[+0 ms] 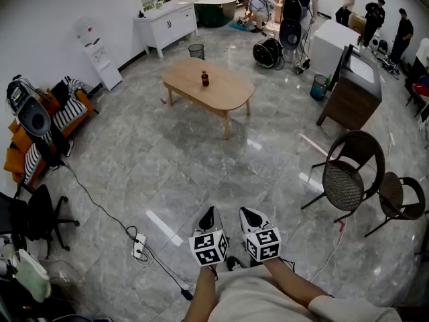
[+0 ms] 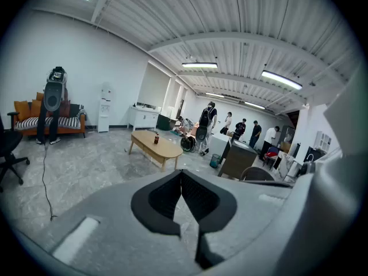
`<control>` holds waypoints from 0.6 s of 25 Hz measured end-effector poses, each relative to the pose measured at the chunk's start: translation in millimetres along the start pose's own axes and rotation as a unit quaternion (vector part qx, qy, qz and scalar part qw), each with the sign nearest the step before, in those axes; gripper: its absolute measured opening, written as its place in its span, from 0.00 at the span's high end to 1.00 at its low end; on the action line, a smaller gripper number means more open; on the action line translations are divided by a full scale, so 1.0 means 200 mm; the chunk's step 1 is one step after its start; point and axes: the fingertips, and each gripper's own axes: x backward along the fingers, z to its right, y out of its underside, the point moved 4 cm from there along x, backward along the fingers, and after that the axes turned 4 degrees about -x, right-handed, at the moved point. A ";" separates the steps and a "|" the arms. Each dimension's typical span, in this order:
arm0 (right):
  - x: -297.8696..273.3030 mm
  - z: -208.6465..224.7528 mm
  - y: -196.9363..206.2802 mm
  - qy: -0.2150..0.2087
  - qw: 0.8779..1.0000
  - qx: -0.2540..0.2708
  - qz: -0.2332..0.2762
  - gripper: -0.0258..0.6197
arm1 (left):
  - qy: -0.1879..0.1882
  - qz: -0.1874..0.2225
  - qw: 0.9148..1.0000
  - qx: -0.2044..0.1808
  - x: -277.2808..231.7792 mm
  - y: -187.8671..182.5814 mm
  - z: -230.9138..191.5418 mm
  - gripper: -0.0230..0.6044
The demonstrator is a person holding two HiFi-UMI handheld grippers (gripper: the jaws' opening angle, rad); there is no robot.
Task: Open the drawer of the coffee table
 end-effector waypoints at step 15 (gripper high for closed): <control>-0.26 0.10 -0.06 -0.001 1.000 -0.006 -0.023 0.94 | -0.001 -0.021 0.999 0.027 -0.23 -0.01 -0.16 0.95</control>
